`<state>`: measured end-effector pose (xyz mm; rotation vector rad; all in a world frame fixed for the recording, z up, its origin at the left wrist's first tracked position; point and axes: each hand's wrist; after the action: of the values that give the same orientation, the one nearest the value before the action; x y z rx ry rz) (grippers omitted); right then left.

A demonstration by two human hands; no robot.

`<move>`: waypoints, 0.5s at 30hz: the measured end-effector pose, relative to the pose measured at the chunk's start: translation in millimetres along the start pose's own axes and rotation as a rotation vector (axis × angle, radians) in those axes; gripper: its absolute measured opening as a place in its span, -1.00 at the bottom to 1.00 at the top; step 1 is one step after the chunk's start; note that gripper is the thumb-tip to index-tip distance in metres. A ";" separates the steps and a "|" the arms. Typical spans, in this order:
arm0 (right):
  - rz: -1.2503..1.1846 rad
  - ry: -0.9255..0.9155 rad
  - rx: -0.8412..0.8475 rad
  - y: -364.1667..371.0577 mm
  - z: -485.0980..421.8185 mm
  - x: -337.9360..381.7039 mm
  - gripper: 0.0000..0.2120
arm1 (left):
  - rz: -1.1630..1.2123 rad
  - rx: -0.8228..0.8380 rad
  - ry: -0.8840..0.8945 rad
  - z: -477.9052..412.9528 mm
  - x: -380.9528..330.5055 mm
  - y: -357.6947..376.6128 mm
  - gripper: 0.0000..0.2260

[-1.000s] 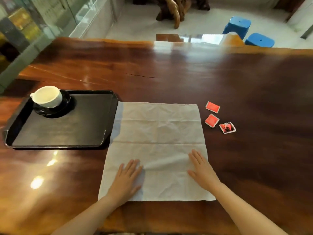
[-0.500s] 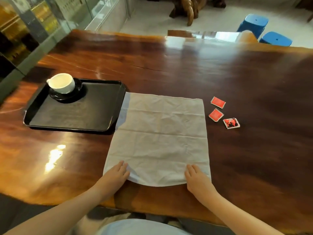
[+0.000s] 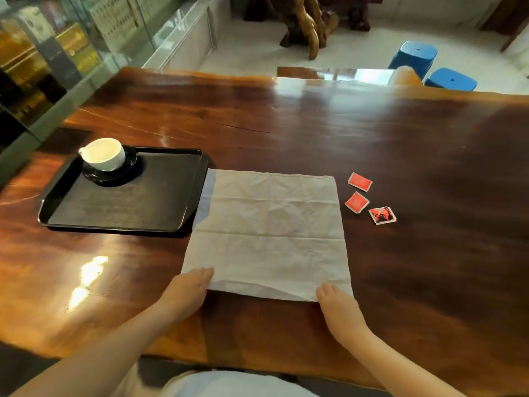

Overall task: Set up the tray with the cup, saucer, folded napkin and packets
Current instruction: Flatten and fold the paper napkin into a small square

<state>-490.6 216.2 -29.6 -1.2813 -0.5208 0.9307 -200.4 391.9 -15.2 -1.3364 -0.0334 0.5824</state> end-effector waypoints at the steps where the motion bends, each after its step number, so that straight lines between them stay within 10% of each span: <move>1: -0.031 0.042 -0.013 -5.6 -1.2 -7.1 -0.61 | -0.008 0.009 -0.011 -0.9 3.0 -4.6 -0.75; 15: -0.472 0.201 -0.001 -123.1 -26.9 -96.6 -0.85 | 0.685 -0.102 -0.237 12.9 10.5 -117.4 -0.74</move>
<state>-486.9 120.4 96.9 -1.1672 -0.6287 0.4041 -151.5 394.7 92.8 -1.3619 0.2118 1.3308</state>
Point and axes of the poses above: each hand's wrist, its own z-axis away from the middle knuckle, its own y-axis out of the palm, x = y × z, and after that the axes turned 7 degrees about z, right-handed
